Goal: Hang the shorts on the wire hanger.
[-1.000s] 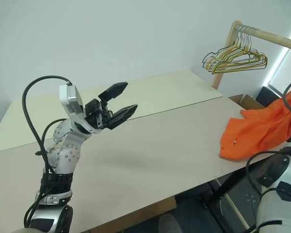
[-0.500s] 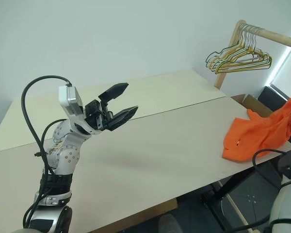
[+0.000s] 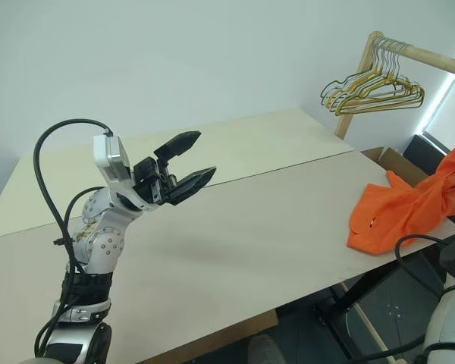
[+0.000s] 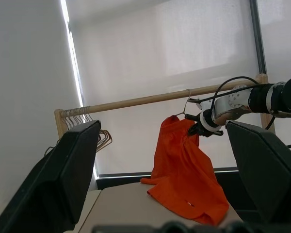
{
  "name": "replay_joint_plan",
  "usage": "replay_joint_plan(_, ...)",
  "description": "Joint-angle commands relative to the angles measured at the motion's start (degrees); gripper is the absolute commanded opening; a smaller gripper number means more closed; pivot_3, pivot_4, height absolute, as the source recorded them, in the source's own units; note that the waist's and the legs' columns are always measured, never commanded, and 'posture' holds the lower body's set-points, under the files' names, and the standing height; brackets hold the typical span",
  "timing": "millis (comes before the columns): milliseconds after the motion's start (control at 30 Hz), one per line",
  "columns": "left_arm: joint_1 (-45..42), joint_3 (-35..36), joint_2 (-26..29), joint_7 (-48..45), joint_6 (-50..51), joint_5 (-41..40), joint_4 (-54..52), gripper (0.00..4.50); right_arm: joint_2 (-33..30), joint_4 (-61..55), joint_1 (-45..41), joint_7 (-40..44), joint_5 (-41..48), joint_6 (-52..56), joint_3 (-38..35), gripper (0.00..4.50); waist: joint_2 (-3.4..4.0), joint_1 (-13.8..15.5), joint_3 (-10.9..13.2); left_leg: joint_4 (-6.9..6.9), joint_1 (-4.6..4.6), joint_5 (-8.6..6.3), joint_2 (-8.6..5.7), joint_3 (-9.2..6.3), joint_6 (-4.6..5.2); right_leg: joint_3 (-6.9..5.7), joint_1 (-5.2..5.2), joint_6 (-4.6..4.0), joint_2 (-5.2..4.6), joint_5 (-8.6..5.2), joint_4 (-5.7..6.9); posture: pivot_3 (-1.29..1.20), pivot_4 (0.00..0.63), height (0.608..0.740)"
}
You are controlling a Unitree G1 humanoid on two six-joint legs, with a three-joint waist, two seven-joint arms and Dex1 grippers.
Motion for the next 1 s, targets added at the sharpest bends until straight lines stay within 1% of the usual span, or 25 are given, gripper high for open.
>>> replay_joint_plan(33,-0.2,0.5,0.8,0.3,-0.8,0.1,-2.3,4.48,-1.7,-0.6,0.0,0.5,1.2,-1.8,-0.4,0.0,0.0,0.1,0.0,0.0,0.0,0.0,0.0,0.0,0.0,0.0,0.0,0.0,0.0,0.0,0.0,-0.19,0.0,0.74)
replay_joint_plan(100,0.0,0.6,1.3,0.2,-0.5,-0.1,-2.6,4.48,-2.2,-0.6,-0.1,0.6,2.1,-1.7,-1.1,0.0,0.0,0.2,0.0,0.0,0.0,0.0,-0.01,0.0,0.0,0.01,0.0,0.0,0.0,0.0,0.0,-0.19,0.0,0.74)
replay_joint_plan(300,0.2,0.3,2.5,0.6,0.8,-0.7,-3.6,4.48,-2.7,-0.3,-0.1,1.7,1.7,-0.9,0.1,0.0,-0.01,0.3,0.0,0.0,0.0,-0.01,-0.01,0.02,0.01,0.03,0.0,0.01,-0.01,0.0,0.0,-0.19,0.0,0.74)
replay_joint_plan(433,0.1,-0.2,2.6,0.8,1.6,-0.9,-4.3,4.48,-2.5,-0.2,0.8,3.5,0.6,-1.0,1.8,0.0,-0.01,0.4,0.0,0.0,0.0,-0.01,0.0,0.02,0.02,0.04,0.0,0.01,-0.01,0.0,0.0,-0.19,0.0,0.74)
replay_joint_plan(567,0.0,-0.1,2.6,0.8,1.8,-1.2,-4.3,4.48,-1.9,-0.4,1.7,6.5,-2.7,-2.0,6.1,0.0,-0.01,0.3,0.0,0.0,0.01,-0.01,-0.01,0.03,0.02,0.03,0.0,0.01,0.0,0.0,0.0,-0.19,0.0,0.74)
replay_joint_plan(700,0.0,0.0,2.3,0.6,1.7,-1.6,-4.5,4.5,-1.8,-0.1,1.9,4.7,-3.0,-2.6,6.5,1.17,0.0,0.3,0.0,0.0,0.03,-0.01,0.0,0.05,0.01,0.05,0.0,0.02,0.0,0.01,0.02,-0.18,0.0,0.74)
replay_joint_plan(900,0.3,0.1,1.8,0.7,1.3,-1.5,-4.4,4.5,-1.8,-0.2,1.7,4.3,-3.1,-3.3,6.8,3.12,0.0,0.6,0.0,0.0,0.03,-0.01,-0.01,0.05,0.01,0.05,0.0,0.02,-0.01,0.01,0.01,-0.18,0.0,0.74)
replay_joint_plan(1000,0.5,0.1,1.6,0.6,1.1,-1.3,-4.4,4.5,-1.8,-0.4,1.4,3.9,-3.8,-3.8,7.6,4.2,0.0,1.0,0.0,0.0,0.03,-0.01,-0.01,0.06,0.01,0.05,0.0,0.02,0.0,0.01,0.01,-0.18,0.0,0.74)
